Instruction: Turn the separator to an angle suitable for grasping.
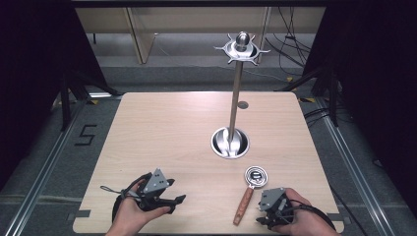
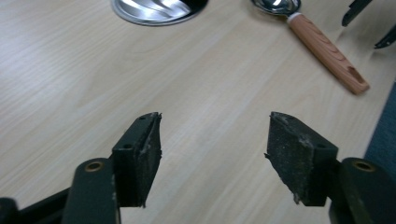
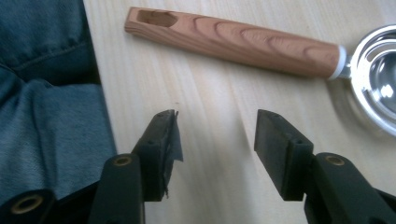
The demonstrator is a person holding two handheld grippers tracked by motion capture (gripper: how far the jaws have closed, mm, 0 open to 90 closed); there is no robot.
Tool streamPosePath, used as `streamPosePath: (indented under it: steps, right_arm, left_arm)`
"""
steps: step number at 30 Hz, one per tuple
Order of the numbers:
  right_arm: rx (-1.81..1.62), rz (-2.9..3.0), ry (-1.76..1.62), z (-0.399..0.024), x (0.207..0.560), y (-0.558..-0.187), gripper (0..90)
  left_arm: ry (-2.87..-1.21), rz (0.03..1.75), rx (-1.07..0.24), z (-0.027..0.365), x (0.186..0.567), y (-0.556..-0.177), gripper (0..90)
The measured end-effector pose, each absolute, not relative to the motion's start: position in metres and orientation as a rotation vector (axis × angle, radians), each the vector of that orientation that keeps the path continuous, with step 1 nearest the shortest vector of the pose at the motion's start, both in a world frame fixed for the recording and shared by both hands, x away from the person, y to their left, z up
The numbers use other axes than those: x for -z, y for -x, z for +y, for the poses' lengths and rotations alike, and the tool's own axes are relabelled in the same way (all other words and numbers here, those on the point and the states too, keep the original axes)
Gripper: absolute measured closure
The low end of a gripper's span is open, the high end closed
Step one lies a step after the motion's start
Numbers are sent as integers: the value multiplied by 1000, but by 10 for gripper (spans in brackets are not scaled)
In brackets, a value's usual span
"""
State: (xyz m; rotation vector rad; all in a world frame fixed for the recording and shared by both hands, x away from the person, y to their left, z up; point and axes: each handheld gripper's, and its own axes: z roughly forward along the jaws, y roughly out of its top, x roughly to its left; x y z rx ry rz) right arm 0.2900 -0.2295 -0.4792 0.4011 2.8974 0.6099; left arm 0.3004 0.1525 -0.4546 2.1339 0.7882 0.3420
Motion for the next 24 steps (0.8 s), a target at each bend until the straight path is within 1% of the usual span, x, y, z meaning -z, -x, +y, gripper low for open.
streamPosePath:
  steps: [2,3,4,5,6,7,8,9,10,16,18,23,24]
  right_arm:
    - [-600,2892,-385,-229,478,-293,477]
    - [-589,2908,-383,-229,477,-294,502]
    - [-589,2908,-383,-229,477,-294,502]
    - [-574,2922,-381,-229,476,-294,534]
    - [-552,2934,-414,-230,475,-295,685]
    - [-545,2940,-430,-230,473,-295,736]
    - [-537,2934,-454,-228,472,-295,821]
    - [-537,2934,-454,-228,472,-295,821]
    - [-532,2951,-468,-226,469,-295,900]
    - [-484,3041,-416,-213,472,-300,900]
    - [-458,3041,-442,-205,477,-300,900]
    - [-436,3048,-472,-199,476,-304,900]
    - [-451,3068,-432,-196,477,-309,900]
  left_arm:
    - [-2125,810,-357,159,457,-304,339]
    - [-2125,810,-357,159,457,-304,339]
    - [-2121,820,-354,162,458,-305,339]
    - [-2112,833,-373,166,459,-308,340]
    - [-2111,848,-383,171,459,-312,346]
    - [-2111,848,-383,171,459,-312,348]
    - [-2083,900,-383,175,461,-314,352]
    - [-2083,900,-383,175,461,-314,355]
    - [-2060,909,-389,179,460,-317,360]
    - [-2022,968,-411,185,460,-320,368]
    - [-2032,975,-407,186,460,-322,367]
    - [-2056,971,-386,185,463,-324,364]
    - [-2066,968,-381,185,464,-324,362]
